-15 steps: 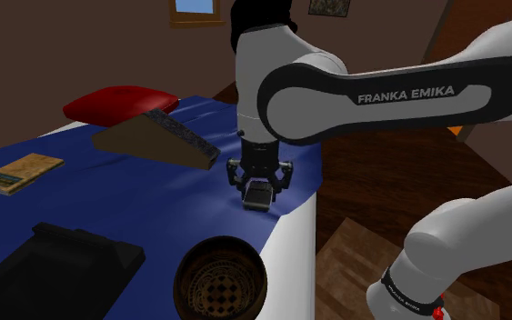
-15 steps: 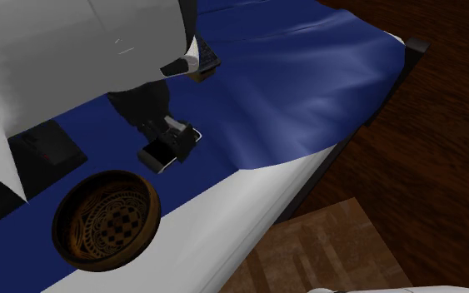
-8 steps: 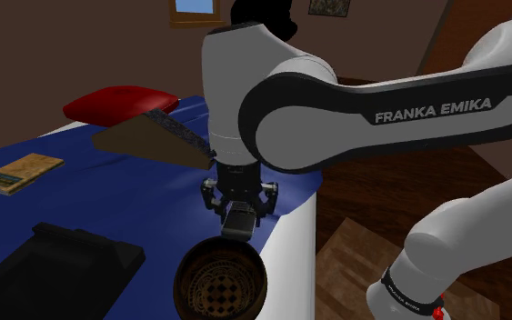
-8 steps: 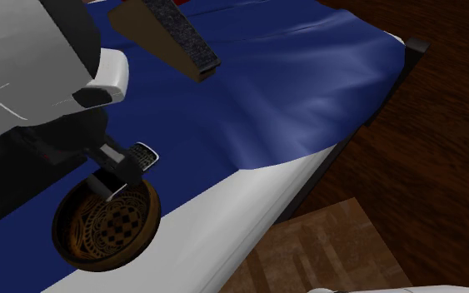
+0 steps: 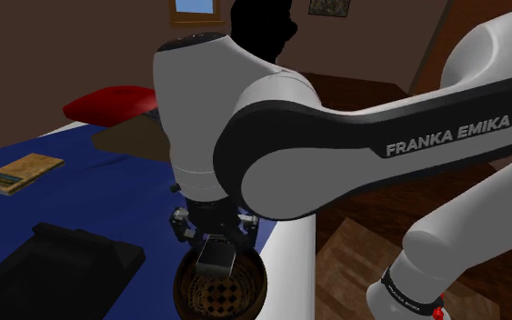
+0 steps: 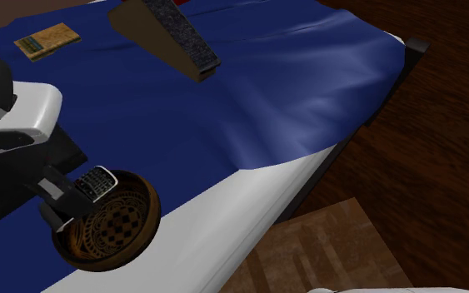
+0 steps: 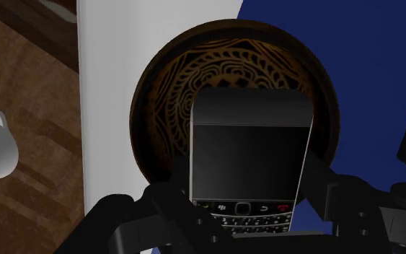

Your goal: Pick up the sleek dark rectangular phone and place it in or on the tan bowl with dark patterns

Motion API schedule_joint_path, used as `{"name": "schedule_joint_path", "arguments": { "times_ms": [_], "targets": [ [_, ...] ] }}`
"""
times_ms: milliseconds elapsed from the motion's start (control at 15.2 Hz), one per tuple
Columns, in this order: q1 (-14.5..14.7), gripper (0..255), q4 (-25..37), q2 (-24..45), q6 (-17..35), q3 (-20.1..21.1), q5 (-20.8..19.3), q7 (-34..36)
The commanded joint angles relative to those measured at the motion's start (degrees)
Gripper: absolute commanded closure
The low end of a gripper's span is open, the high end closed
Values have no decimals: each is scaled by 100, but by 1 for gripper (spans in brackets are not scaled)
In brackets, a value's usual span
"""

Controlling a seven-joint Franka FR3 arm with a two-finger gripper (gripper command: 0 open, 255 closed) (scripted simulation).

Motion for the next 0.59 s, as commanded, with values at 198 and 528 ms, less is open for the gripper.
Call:
{"name": "schedule_joint_path", "arguments": {
  "times_ms": [198,528],
  "targets": [
    [-39,255,-311,93,389,157,-28,54],
    [-125,255,-598,254,794,361,-114,140]
  ]
}}
